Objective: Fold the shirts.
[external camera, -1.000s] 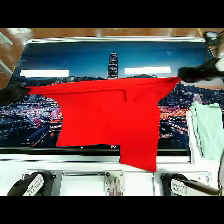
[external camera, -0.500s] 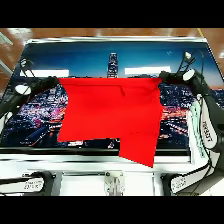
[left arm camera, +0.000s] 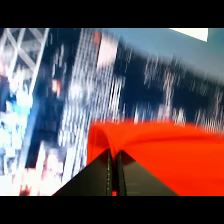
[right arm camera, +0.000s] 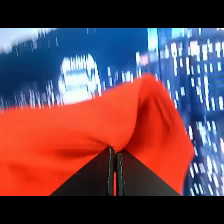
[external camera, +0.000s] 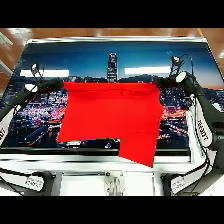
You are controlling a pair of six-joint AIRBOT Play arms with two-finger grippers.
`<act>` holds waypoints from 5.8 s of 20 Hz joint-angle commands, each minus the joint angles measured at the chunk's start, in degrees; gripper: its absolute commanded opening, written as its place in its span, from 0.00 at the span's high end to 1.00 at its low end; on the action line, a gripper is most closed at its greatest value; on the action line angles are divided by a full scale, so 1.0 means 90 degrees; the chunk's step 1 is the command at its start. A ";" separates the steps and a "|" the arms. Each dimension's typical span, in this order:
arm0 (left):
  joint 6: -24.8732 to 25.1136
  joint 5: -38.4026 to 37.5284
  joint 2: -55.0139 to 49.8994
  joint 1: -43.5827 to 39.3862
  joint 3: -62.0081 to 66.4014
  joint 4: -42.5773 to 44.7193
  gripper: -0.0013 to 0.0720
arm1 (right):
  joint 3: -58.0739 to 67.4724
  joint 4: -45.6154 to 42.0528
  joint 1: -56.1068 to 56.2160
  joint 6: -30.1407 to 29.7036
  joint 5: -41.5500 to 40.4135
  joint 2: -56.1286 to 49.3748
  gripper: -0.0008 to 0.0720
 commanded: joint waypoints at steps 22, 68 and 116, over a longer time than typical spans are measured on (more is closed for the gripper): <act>-0.1506 -0.6623 0.0843 0.2467 0.0311 0.1690 0.35 | -0.0350 -0.1877 -0.1438 0.0238 0.5467 0.2040 0.15; -0.0187 -0.5090 0.1630 0.2127 -0.3723 0.0488 0.93 | -0.6183 0.2110 -0.1600 -0.1435 0.2531 0.2820 0.71; -0.2504 -0.6613 -0.0699 0.1307 0.2900 0.1064 0.60 | 0.0916 0.2557 -0.1124 -0.0124 0.3657 -0.1819 0.03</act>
